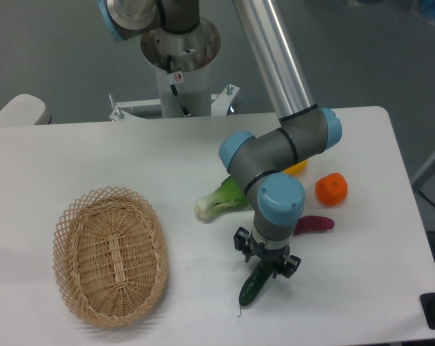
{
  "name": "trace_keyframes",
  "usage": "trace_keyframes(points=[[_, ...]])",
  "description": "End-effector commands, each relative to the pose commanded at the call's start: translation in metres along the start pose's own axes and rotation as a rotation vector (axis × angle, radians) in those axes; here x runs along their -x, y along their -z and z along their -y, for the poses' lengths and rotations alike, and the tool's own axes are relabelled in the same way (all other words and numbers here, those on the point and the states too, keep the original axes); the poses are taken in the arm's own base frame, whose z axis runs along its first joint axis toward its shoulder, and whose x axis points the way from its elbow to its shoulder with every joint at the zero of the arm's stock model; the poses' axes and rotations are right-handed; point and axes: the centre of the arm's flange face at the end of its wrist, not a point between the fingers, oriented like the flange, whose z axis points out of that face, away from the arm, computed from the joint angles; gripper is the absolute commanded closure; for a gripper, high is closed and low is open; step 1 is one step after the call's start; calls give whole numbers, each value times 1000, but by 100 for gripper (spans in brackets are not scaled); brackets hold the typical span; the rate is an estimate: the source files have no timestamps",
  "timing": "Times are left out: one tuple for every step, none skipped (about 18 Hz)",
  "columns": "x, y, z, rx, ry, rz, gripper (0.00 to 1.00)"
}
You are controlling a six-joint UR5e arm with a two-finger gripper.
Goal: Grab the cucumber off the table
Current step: 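Lower the gripper around the cucumber's end and close it, then lift the gripped cucumber up and carry it back toward the orange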
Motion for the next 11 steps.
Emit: trace_keyframes(points=[[1,3,0,-2,-3,4,73],[2,6,-1,-6,-10,8,76],[4,12,-1,-8,-18,12,77],[7,17,-1,-9,-21,16,79],[10,25,0,-16,-22,27,79],[15,32,-3,-23,-18,34,79],[19,38,-7,-26,-15,43,80],[22,47,-11,-33,-22,56,81],[24,53,-13,-35,-41,60,81],[25,61,-13,-41,-69,70,81],[31,70,-17,-55,-79,76,81]])
